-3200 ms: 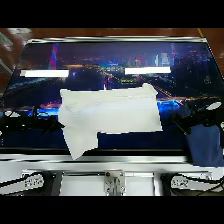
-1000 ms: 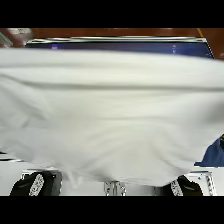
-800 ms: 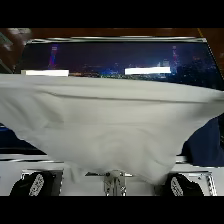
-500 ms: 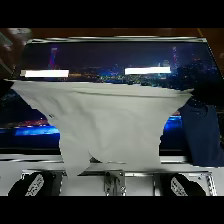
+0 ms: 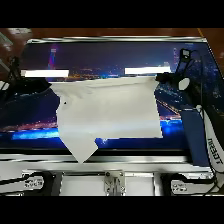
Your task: Fold the shirts.
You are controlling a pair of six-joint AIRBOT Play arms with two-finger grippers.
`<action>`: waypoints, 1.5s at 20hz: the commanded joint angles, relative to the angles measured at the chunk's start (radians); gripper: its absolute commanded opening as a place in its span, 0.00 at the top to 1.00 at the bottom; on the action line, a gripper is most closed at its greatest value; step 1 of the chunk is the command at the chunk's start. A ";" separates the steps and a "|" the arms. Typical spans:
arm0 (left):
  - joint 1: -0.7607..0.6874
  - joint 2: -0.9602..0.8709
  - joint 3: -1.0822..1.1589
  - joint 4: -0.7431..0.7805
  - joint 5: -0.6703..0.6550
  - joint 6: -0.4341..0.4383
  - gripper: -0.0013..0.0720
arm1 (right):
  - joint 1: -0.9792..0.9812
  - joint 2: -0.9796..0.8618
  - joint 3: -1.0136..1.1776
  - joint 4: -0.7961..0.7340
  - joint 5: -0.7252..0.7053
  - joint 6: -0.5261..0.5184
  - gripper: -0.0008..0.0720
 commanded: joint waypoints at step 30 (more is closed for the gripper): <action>-0.035 -0.246 0.029 0.253 -0.429 -0.153 0.92 | -0.031 -0.163 -0.003 -0.034 0.464 0.157 0.89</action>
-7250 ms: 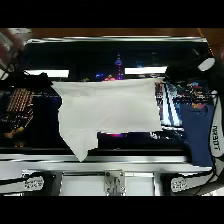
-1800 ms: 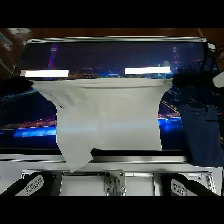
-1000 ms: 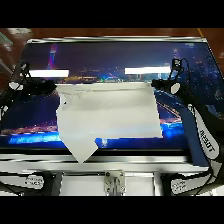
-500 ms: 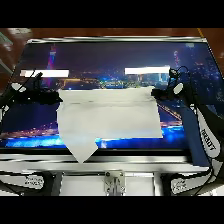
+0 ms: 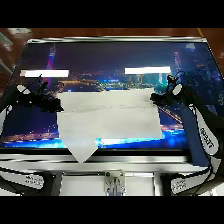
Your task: Fold the shirts.
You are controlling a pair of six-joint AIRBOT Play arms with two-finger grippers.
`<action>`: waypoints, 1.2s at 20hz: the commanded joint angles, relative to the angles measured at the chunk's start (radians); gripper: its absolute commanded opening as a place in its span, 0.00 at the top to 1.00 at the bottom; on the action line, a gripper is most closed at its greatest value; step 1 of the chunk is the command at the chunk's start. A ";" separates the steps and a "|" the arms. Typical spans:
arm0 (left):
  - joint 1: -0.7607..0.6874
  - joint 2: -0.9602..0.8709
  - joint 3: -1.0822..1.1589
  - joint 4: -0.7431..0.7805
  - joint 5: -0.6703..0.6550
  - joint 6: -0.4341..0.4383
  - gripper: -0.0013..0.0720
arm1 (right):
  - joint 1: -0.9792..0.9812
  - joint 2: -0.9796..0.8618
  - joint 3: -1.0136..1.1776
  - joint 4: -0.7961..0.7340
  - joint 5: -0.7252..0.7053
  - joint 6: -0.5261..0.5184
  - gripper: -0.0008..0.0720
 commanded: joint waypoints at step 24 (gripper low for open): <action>0.377 0.503 -0.814 -0.238 -0.082 0.225 0.27 | -0.526 0.391 -0.321 0.235 0.566 -0.262 0.27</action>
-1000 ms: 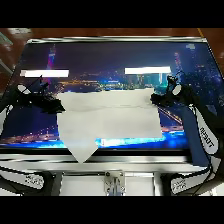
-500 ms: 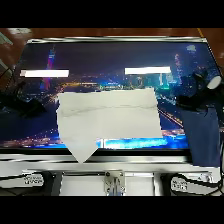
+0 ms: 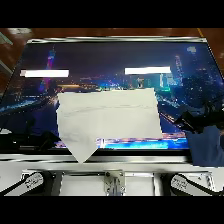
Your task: Fold the shirts.
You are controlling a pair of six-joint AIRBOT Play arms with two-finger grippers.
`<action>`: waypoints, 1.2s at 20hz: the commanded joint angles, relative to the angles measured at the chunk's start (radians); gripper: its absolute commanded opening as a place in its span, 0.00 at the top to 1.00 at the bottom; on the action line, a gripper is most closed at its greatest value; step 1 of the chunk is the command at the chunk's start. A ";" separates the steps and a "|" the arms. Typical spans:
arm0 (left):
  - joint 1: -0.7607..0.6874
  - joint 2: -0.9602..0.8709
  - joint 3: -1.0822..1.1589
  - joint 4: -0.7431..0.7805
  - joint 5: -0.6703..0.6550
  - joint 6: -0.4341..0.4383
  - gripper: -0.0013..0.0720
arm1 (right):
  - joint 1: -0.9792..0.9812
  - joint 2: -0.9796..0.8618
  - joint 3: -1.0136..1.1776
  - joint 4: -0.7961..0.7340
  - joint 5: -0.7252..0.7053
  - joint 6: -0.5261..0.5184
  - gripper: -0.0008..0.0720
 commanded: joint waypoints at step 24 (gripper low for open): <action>-0.144 -0.071 0.066 -0.186 0.027 0.087 0.92 | 0.051 -0.090 -0.225 0.065 -0.121 -0.036 0.14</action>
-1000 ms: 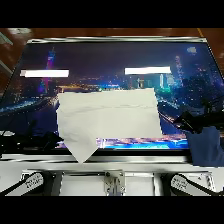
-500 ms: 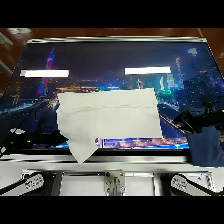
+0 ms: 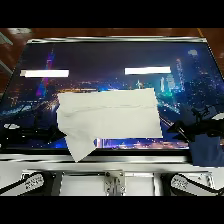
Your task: Fold the shirts.
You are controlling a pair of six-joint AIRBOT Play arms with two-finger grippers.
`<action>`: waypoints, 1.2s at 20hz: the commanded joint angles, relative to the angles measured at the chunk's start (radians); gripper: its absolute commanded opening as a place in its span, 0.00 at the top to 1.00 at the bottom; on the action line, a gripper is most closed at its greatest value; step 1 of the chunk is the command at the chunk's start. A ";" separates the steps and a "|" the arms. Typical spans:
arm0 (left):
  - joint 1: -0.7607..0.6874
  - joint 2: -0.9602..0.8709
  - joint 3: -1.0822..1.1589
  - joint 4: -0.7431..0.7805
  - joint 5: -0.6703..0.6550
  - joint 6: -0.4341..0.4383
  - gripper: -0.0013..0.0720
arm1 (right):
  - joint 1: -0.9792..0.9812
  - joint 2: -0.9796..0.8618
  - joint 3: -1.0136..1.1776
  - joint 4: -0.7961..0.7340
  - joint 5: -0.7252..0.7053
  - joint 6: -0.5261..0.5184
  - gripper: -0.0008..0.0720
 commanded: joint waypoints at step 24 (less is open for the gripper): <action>-0.109 -0.332 0.757 -0.006 -0.028 -0.216 0.92 | 0.430 -0.275 0.561 -0.064 -0.402 0.204 0.89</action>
